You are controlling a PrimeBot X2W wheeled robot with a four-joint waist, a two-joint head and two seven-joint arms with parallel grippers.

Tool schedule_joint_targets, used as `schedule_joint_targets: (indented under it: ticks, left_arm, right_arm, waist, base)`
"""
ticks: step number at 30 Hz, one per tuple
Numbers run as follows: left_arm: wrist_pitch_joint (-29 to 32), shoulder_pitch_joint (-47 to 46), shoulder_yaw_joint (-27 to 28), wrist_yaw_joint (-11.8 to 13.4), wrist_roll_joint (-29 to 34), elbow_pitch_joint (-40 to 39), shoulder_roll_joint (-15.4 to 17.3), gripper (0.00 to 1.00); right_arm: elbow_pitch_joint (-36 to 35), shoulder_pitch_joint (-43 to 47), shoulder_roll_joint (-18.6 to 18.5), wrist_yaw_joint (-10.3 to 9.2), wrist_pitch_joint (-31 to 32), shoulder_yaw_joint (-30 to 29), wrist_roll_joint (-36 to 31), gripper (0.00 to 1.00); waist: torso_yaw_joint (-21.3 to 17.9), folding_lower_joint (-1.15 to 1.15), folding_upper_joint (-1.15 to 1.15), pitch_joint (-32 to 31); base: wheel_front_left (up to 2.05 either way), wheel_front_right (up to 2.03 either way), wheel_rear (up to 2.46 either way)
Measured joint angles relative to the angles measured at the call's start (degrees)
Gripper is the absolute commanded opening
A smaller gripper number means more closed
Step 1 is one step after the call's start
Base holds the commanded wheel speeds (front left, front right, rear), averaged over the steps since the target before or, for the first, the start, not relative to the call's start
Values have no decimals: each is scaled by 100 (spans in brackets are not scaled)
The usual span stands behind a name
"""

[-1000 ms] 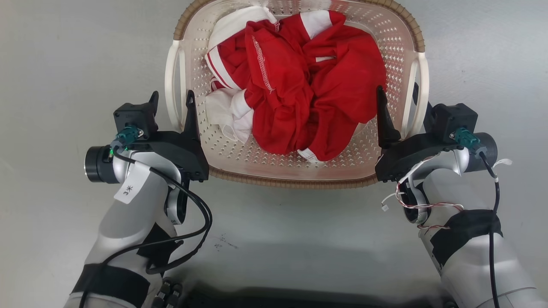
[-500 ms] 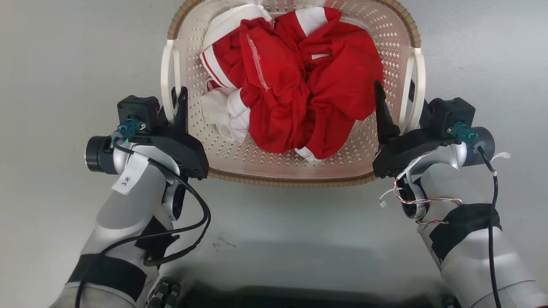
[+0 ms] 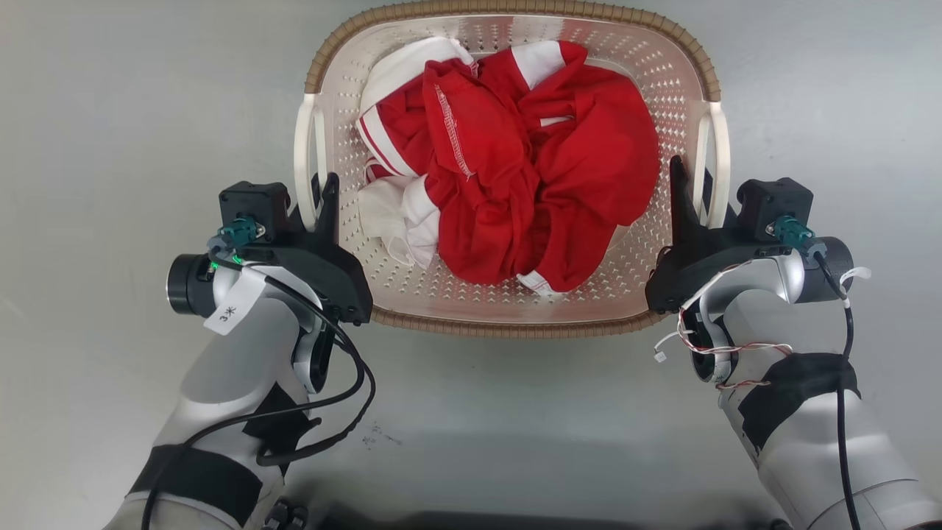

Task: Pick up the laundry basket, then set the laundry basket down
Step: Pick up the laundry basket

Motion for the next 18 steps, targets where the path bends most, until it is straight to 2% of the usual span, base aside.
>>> schedule_joint_targets:
  ticks: [18]
  left_arm:
    - [1,603,-497,2,-435,304,-40,0]
  right_arm:
    - [715,356,66,-73,1,427,561,0]
  waist:
    - [-25,-1,0,-1078]
  base:
    - [0,0,0]
